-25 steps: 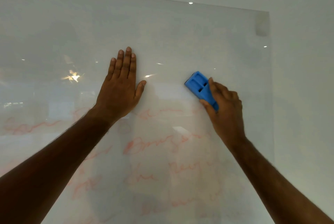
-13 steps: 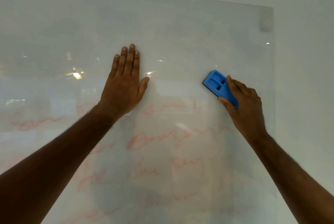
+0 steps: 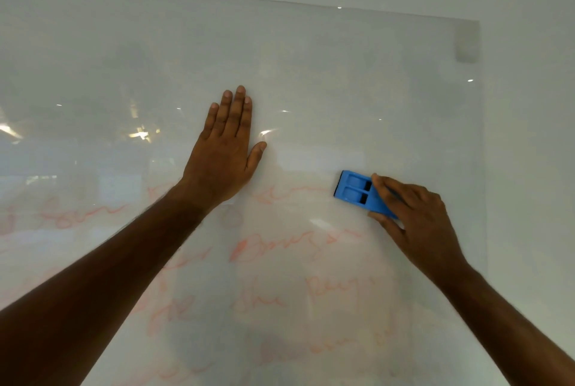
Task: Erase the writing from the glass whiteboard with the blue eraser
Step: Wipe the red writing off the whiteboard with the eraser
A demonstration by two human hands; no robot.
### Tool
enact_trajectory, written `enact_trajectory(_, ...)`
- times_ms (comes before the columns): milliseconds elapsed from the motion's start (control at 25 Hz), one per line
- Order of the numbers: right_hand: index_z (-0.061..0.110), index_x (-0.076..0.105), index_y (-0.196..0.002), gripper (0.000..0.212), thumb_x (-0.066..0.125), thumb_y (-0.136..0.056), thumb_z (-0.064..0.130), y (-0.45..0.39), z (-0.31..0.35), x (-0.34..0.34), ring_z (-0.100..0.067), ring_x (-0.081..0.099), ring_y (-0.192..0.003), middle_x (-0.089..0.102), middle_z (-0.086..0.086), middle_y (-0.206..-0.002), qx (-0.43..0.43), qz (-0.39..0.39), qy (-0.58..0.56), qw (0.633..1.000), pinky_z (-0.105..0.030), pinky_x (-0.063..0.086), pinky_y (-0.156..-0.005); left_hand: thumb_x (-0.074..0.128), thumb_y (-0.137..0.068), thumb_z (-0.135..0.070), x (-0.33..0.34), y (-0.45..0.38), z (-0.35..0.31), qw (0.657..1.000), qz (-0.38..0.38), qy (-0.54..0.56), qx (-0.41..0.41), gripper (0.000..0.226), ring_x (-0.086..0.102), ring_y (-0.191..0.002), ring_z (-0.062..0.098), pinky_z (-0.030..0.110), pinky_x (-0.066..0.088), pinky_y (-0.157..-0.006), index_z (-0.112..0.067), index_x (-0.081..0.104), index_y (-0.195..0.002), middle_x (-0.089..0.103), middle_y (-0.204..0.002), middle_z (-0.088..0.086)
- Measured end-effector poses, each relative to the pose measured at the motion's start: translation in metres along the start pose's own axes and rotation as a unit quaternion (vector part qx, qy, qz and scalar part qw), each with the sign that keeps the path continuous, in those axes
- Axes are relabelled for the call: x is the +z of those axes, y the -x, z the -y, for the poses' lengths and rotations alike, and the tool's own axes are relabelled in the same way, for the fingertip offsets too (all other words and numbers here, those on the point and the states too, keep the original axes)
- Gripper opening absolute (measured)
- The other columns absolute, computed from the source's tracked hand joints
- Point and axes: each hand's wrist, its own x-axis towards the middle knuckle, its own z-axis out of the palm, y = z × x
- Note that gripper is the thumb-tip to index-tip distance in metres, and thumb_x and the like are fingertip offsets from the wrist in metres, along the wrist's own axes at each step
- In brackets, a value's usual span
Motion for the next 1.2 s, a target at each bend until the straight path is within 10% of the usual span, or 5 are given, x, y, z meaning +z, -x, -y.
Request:
enact_trajectory(280,0.028,0.036,-0.16,0.062,0.048,-0.103,0.051,-0.068,0.012,0.005,-0.023,0.048,-0.122,0.052,0.004,-0.149,0.083,-0.035,-0.08,0.993,-0.045,0.039,-0.1,0.023,-0.114,-0.051,0.0,0.0,0.0,1.0,0.011,-0.002,-0.003,0.08,0.005,-0.17,0.037,0.051,0.01,-0.139,0.002,0.01,-0.172,0.006,-0.182,0.021)
enact_trajectory(640,0.023,0.044,-0.155,0.057,0.047,-0.103,0.047,-0.014,0.052,0.011,-0.026,0.06,-0.113,0.055,0.003,-0.146,-0.098,-0.022,0.006,0.995,-0.045,0.046,-0.091,0.024,-0.114,-0.05,-0.004,0.003,0.004,1.0,0.012,0.006,0.006,0.079,0.005,-0.17,0.035,0.047,0.008,-0.139,0.001,0.011,-0.172,0.007,-0.182,0.019)
enact_trajectory(1000,0.023,0.041,-0.157,0.061,0.046,-0.102,0.049,-0.058,0.031,0.008,-0.026,0.05,-0.117,0.055,-0.001,-0.144,0.018,-0.045,-0.034,0.998,-0.047,0.04,-0.092,0.025,-0.114,-0.049,-0.002,0.004,0.003,1.0,0.009,0.005,0.002,0.078,0.004,-0.17,0.034,0.047,0.008,-0.139,0.001,0.01,-0.173,0.006,-0.183,0.018)
enact_trajectory(1200,0.024,0.042,-0.157,0.06,0.052,-0.101,0.046,-0.05,0.084,0.014,-0.025,0.055,-0.114,0.052,0.004,-0.146,-0.06,-0.035,-0.023,0.997,-0.046,0.041,-0.092,0.025,-0.114,-0.049,-0.004,0.004,0.003,1.0,0.013,0.005,0.006,0.078,0.005,-0.17,0.034,0.046,0.008,-0.139,0.0,0.011,-0.173,0.007,-0.183,0.018)
